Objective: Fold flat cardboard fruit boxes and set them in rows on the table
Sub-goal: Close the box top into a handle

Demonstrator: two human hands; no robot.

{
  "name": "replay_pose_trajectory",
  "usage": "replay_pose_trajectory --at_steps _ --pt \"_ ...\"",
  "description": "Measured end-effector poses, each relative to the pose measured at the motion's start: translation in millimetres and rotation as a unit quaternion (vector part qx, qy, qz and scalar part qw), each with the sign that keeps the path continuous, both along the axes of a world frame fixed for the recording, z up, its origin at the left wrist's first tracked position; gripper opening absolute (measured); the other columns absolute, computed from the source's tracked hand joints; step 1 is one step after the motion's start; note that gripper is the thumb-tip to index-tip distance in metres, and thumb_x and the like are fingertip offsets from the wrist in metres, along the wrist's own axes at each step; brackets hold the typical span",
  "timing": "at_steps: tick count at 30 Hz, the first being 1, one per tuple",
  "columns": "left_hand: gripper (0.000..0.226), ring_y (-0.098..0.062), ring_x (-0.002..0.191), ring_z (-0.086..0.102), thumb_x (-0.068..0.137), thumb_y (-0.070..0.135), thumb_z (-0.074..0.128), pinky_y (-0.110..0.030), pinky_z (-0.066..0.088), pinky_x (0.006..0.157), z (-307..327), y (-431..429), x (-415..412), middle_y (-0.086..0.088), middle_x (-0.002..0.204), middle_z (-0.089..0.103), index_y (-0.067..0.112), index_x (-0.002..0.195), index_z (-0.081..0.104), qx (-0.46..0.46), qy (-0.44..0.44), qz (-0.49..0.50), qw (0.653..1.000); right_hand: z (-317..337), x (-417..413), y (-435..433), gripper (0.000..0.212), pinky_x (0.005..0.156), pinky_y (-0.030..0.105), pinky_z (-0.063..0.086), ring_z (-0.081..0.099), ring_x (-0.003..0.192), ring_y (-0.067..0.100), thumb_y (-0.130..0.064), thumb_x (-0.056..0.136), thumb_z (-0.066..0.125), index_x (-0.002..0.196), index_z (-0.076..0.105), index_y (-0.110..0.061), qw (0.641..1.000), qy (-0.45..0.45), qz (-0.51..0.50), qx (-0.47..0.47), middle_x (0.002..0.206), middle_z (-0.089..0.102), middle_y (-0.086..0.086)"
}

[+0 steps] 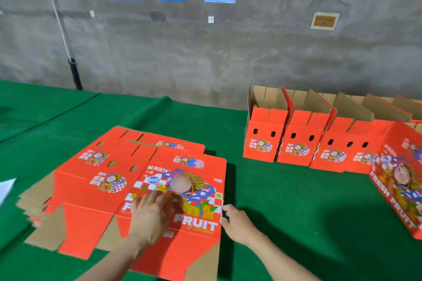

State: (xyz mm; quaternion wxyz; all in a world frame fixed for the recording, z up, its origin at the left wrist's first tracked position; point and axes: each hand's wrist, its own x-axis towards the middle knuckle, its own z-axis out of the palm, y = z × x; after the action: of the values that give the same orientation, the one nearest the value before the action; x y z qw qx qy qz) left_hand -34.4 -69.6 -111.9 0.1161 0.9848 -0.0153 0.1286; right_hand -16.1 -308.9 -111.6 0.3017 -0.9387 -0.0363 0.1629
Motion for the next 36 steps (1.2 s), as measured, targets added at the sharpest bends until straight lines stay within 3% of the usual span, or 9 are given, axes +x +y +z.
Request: replay_pose_trajectory --at_steps 4,7,12,17,23,27,30,33,36 --pt "0.064 -0.022 0.147 -0.009 0.097 0.054 0.026 -0.052 -0.003 0.115 -19 5 7 0.006 0.160 -0.007 0.030 0.152 0.003 0.045 0.140 0.029 0.989 -6 5 12 0.022 0.077 0.034 0.051 0.066 0.089 0.023 -0.021 0.100 0.043 0.104 0.058 -0.006 0.971 0.066 -0.157 0.168 0.104 0.068 0.011" --pt "0.062 -0.021 0.144 -0.020 0.098 0.053 0.020 -0.050 -0.012 0.114 -28 2 2 0.008 0.158 -0.014 0.029 0.152 0.000 0.024 0.156 0.010 0.987 -1 3 16 0.026 0.077 0.039 0.055 0.071 0.084 0.028 -0.023 0.099 0.050 0.099 0.063 0.000 0.897 0.137 -0.275 0.319 0.096 0.072 0.015" --pt "0.060 -0.016 0.147 -0.006 0.097 0.051 0.035 -0.046 -0.001 0.116 -7 -16 1 0.011 0.159 0.002 0.030 0.150 0.019 -0.052 0.131 -0.042 0.989 26 0 -1 0.021 0.076 0.045 0.056 0.069 0.078 0.032 -0.021 0.097 0.054 0.088 0.060 -0.002 0.848 0.135 -0.370 0.354 0.091 0.070 0.020" --pt "0.038 -0.012 0.131 0.044 0.093 0.029 0.057 -0.014 0.032 0.103 54 -23 4 0.000 0.149 0.038 0.019 0.129 0.056 -0.137 0.079 -0.152 0.976 76 7 -64 0.019 0.071 0.043 0.055 0.067 0.076 0.031 -0.020 0.097 0.054 0.095 0.060 -0.003 0.841 0.064 -0.400 0.357 0.091 0.069 0.019" --pt "0.046 -0.004 0.135 0.036 0.091 0.038 0.058 -0.001 0.017 0.096 118 -44 -10 0.008 0.148 0.039 0.026 0.135 0.051 -0.072 0.069 -0.242 0.965 121 -15 -163 0.016 0.064 0.041 0.052 0.063 0.066 0.030 -0.018 0.096 0.057 0.084 0.055 -0.007 0.811 -0.005 -0.462 0.359 0.079 0.064 0.015" --pt "0.086 -0.004 0.145 0.004 0.078 0.060 0.063 -0.029 0.002 0.117 143 -89 -25 0.016 0.155 0.007 0.038 0.148 0.019 0.083 0.090 -0.329 0.936 140 -46 -216 0.008 0.062 0.042 0.051 0.061 0.063 0.029 -0.009 0.095 0.056 0.097 0.054 -0.001 0.807 0.011 -0.458 0.372 0.081 0.063 0.017" --pt "0.052 -0.015 0.137 0.036 0.094 0.035 0.051 -0.029 0.029 0.110 158 -131 -31 0.003 0.151 0.036 0.033 0.144 0.036 0.104 -0.027 -0.349 0.931 146 -67 -252 0.035 0.077 0.038 0.052 0.063 0.049 0.015 -0.011 0.093 0.059 0.124 0.050 0.002 0.813 0.010 -0.449 0.371 0.114 0.061 0.016" --pt "0.029 -0.027 0.105 0.061 0.097 0.028 0.042 -0.034 0.047 0.083 185 -161 -25 -0.004 0.111 0.068 0.031 0.121 0.059 0.135 -0.109 -0.308 0.936 153 -82 -276 0.052 0.076 0.033 0.056 0.070 0.082 0.015 -0.016 0.099 0.050 0.141 0.030 0.006 0.755 -0.046 -0.403 0.516 0.134 0.048 0.028" --pt "0.018 -0.031 0.089 0.061 0.093 0.027 0.052 -0.032 0.042 0.066 219 -182 -15 -0.008 0.089 0.068 0.015 0.081 0.057 0.105 -0.092 -0.309 0.941 162 -89 -281 0.062 0.067 0.046 0.059 0.064 0.089 0.041 -0.033 0.103 0.038 0.147 0.014 0.003 0.655 -0.062 -0.383 0.649 0.112 0.056 0.036"
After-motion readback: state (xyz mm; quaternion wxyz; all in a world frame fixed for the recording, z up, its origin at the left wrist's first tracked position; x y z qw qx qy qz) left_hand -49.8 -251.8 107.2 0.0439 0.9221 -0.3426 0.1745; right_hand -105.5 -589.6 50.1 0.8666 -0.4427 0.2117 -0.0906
